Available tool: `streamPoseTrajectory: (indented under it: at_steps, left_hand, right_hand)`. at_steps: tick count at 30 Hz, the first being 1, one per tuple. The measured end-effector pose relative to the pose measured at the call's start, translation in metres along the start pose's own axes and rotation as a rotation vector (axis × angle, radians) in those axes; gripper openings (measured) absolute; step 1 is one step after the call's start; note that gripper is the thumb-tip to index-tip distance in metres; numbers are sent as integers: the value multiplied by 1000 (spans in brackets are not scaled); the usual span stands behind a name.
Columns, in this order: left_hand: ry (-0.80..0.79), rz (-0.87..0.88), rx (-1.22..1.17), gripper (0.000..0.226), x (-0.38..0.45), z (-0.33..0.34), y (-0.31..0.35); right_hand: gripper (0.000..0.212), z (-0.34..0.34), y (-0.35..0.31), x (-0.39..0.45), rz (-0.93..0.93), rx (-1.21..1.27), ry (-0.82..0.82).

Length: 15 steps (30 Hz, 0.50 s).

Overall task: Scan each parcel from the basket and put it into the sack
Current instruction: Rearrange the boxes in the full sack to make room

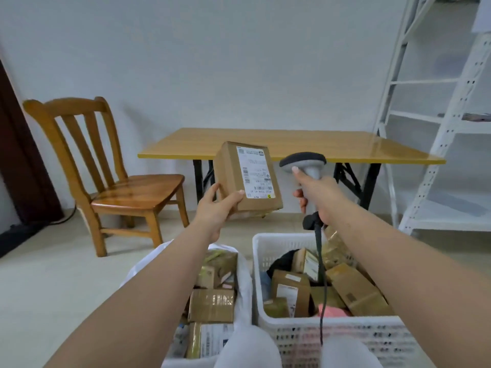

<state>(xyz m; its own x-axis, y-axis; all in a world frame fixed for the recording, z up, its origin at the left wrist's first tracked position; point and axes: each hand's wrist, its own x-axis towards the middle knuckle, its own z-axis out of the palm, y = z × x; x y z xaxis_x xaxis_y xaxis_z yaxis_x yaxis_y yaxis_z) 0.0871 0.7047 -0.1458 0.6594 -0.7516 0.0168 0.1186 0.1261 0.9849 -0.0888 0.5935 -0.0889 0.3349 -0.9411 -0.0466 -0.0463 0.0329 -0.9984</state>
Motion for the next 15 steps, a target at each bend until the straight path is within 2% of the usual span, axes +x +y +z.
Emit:
streamPoseTrajectory:
  at_steps: [7,15]
  left_hand:
    - [58,-6,-15,79,-39,31,-22]
    - [187,-13,57,89,-47,47,-33]
  right_hand:
    - [37,-36,-25,-31,1,-107,-213]
    - [37,-72,-20,-36,71,-176,-404]
